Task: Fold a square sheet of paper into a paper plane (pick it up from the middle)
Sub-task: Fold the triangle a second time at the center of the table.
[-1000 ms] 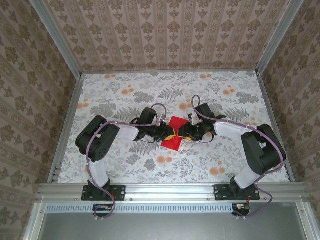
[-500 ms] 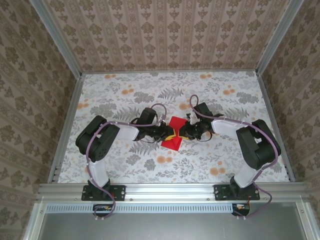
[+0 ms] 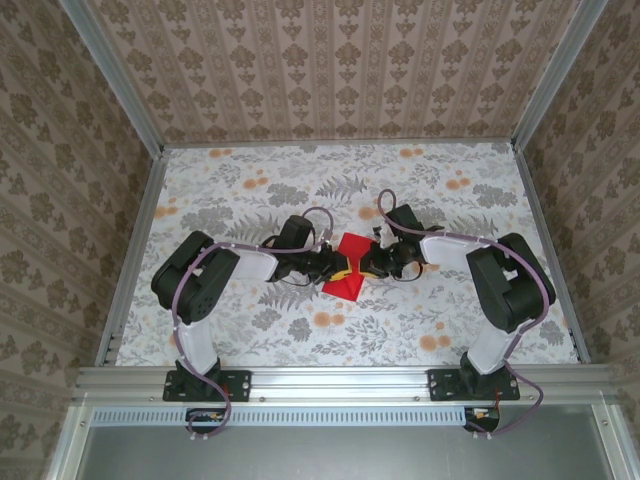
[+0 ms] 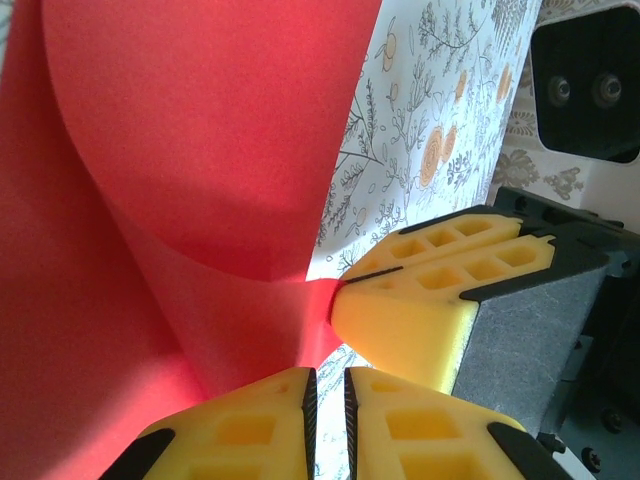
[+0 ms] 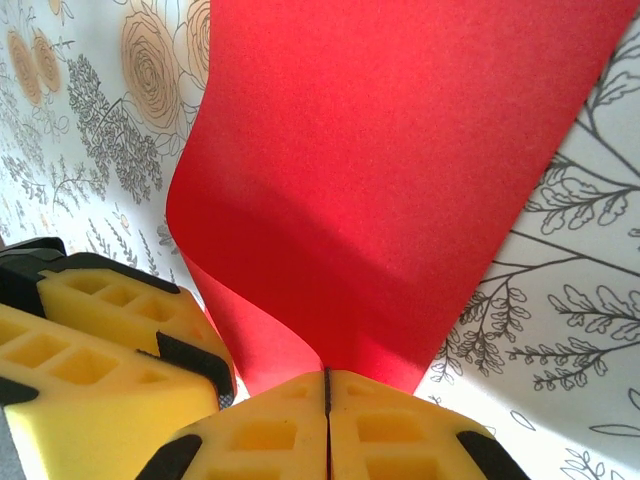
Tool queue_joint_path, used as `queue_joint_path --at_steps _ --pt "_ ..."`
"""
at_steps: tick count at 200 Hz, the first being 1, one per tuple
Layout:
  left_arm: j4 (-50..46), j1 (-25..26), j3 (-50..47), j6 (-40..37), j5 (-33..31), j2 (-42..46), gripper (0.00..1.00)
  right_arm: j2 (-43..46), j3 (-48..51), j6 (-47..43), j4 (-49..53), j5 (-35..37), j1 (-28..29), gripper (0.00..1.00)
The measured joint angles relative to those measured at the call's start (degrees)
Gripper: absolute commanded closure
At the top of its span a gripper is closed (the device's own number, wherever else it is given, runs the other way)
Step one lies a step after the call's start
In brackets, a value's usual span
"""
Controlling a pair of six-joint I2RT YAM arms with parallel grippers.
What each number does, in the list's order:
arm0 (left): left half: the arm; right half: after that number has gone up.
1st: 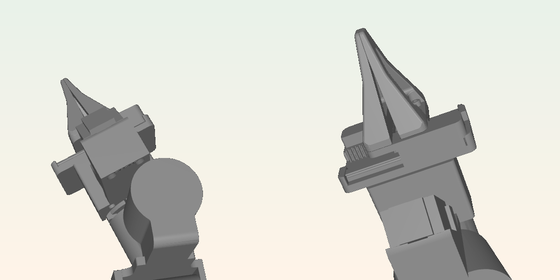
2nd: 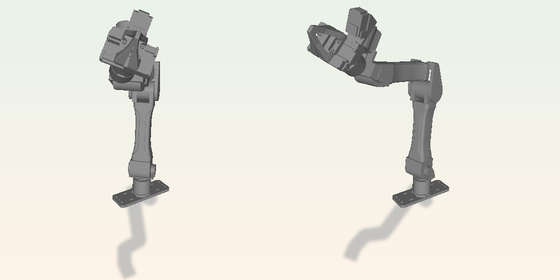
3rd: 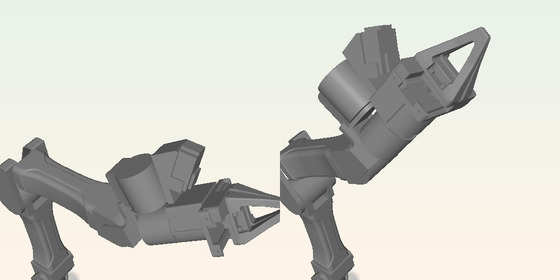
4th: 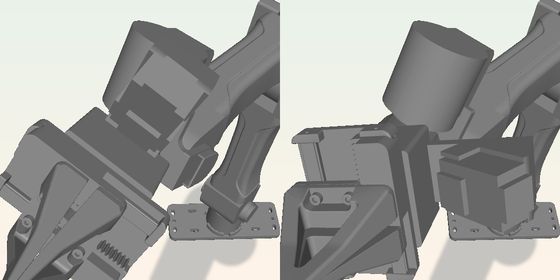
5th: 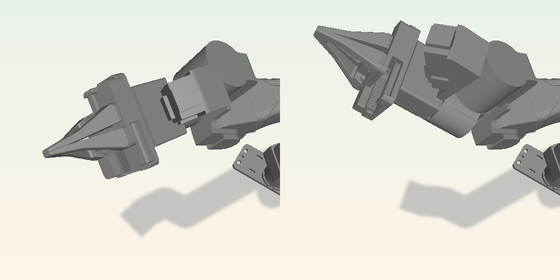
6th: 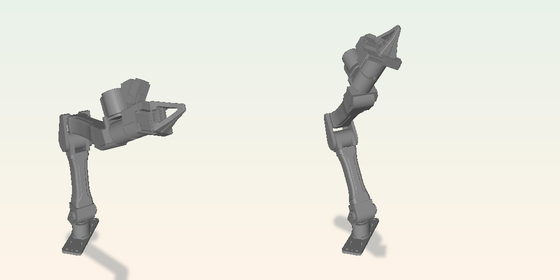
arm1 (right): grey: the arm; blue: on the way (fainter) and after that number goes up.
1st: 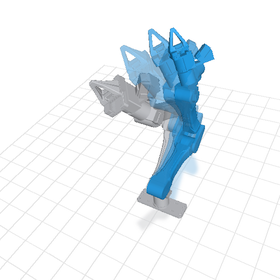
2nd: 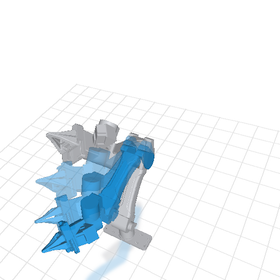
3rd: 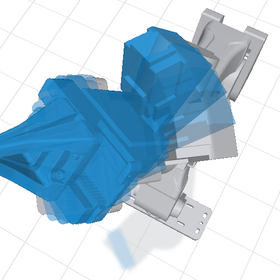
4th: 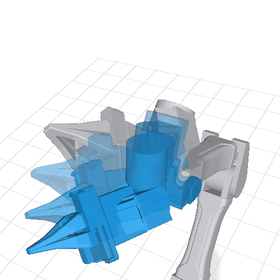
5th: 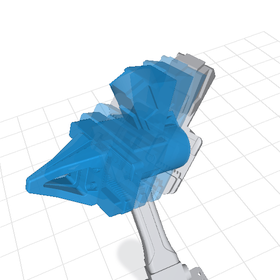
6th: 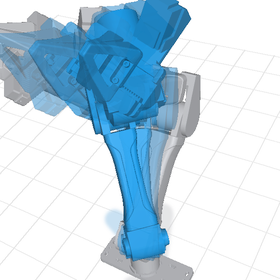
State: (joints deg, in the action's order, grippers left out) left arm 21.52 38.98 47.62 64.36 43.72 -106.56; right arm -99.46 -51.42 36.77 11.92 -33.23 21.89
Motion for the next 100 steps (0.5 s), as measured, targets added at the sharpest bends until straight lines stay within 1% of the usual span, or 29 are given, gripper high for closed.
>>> queue_joint_path --at_steps 100 --pt "0.1 1.0 1.6 0.0 0.7 -1.0 0.83 -2.0 -1.0 -1.1 0.5 1.8 0.0 0.92"
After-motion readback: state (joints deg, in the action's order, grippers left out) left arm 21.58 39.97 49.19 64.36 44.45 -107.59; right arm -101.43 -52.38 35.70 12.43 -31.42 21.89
